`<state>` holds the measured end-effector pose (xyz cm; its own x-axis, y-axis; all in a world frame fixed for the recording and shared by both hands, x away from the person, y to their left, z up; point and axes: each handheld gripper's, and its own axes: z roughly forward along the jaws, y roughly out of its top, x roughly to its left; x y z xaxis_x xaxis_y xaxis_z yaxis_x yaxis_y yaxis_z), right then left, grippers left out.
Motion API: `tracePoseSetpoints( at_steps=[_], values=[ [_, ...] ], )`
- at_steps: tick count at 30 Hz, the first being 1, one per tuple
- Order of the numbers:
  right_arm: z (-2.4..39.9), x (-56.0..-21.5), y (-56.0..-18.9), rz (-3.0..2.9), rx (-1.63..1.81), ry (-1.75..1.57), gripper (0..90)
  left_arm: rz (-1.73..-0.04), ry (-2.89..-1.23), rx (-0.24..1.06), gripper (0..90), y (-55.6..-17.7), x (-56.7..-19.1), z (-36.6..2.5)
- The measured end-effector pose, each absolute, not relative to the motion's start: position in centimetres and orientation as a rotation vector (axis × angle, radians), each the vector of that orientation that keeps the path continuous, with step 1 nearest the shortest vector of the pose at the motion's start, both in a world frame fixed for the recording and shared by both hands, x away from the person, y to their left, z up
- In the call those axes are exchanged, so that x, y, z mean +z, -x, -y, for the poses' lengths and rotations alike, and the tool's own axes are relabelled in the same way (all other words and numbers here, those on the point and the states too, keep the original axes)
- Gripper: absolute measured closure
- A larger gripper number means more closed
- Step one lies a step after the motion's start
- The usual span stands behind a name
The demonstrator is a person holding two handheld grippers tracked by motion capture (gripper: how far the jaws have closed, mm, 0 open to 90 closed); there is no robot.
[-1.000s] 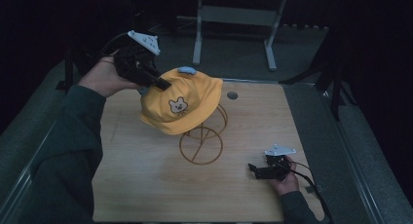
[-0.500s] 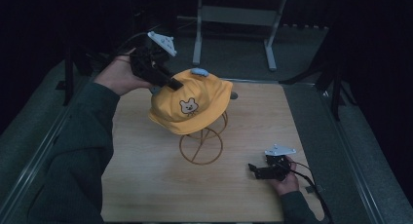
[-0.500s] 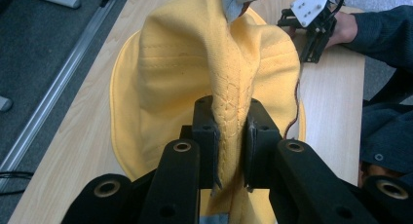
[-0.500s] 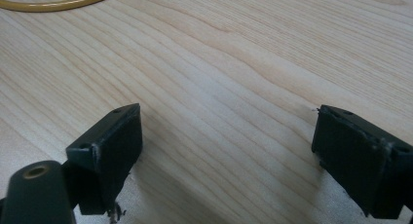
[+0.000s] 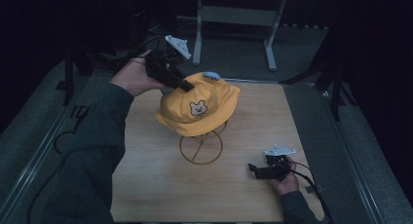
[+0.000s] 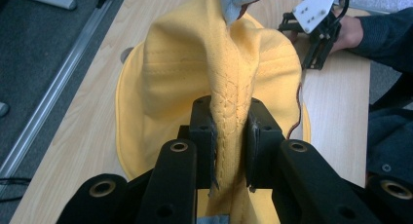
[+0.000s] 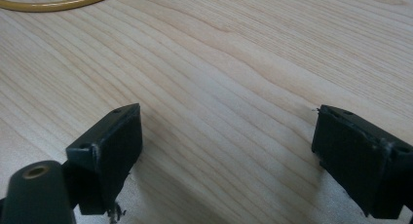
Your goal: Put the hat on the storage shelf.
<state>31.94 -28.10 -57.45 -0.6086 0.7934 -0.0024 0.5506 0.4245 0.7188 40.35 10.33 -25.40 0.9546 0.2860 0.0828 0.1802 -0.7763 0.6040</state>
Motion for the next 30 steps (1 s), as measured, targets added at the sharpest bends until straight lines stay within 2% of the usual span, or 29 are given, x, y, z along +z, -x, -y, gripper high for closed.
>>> tracePoseSetpoints(
  at_steps=[12, 21, 27, 30],
  values=[
    [28.1, -57.4, -31.9, -2.343, 0.992, -1.156, 11.1, -0.297, -2.480, 0.228, 71.8, -40.9, -26.7, -7.3],
    [28.1, -57.4, -32.0, -2.343, 0.992, -1.151, 11.1, -0.318, -2.441, 0.206, 54.1, -41.0, -27.0, -6.8],
    [28.1, -57.4, -31.9, -2.344, 0.992, -1.154, 11.1, -0.303, -2.431, 0.203, 58.3, -40.7, -26.9, -7.2],
    [28.1, -57.5, -31.9, -2.343, 0.992, -1.152, 11.1, -0.275, -2.458, 0.164, 64.7, -40.6, -27.1, -7.5]
  ],
)
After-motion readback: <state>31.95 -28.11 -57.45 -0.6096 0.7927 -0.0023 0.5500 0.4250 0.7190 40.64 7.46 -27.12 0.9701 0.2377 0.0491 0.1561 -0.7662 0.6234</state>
